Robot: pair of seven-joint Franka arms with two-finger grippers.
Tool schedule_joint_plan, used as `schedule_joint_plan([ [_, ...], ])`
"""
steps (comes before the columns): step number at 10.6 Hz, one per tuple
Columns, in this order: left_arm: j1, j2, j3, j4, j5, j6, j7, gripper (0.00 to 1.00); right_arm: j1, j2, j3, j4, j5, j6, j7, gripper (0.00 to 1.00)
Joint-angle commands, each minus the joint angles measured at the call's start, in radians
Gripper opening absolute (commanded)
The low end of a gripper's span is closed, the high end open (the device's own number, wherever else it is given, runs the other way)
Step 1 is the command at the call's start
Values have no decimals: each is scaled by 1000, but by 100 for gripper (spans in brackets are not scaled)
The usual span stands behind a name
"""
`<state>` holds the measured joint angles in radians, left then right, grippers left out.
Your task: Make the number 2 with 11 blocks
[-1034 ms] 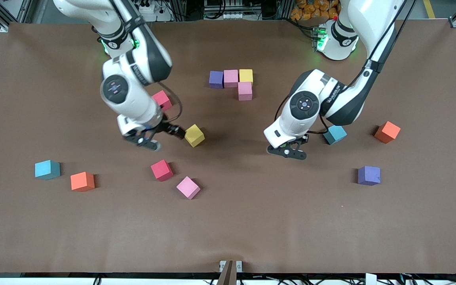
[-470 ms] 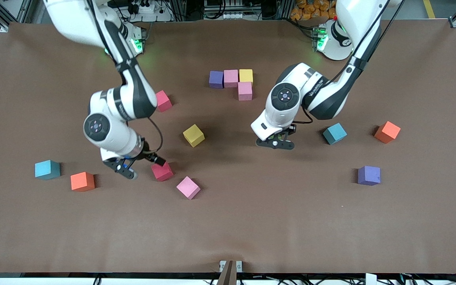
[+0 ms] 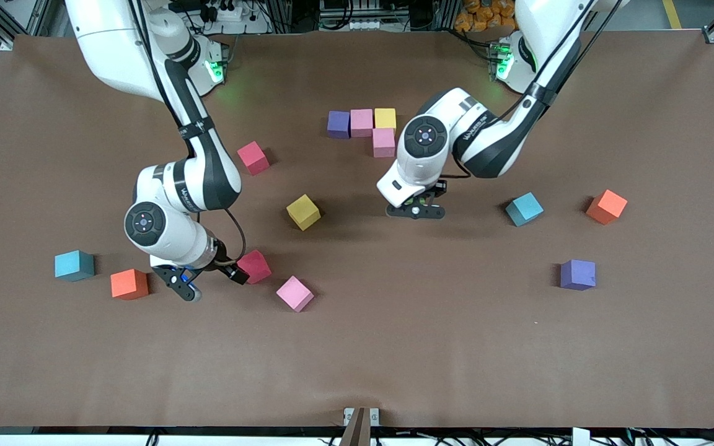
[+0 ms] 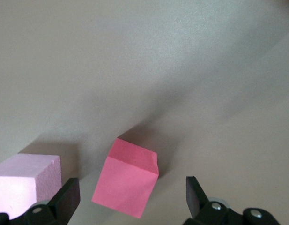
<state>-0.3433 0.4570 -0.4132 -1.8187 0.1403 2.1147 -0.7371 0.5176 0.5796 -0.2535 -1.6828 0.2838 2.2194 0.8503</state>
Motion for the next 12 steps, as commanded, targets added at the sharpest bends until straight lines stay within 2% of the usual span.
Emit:
schedule_joint_plan([
  [1, -5, -4, -4, -57, -22, 88, -54, 33, -10, 35, 8, 32, 35, -3, 100, 100],
  [3, -19, -27, -6, -143, -22, 219, -100, 36, -10, 52, 8, 29, 72, 22, 168, 100],
  [9, -123, -11, 13, -151, -21, 231, -137, 35, 4, 74, 10, -1, 87, 22, 153, 100],
  [12, -138, -7, 24, -224, -15, 324, -172, 36, 4, 77, 11, -5, 87, 23, 151, 100],
])
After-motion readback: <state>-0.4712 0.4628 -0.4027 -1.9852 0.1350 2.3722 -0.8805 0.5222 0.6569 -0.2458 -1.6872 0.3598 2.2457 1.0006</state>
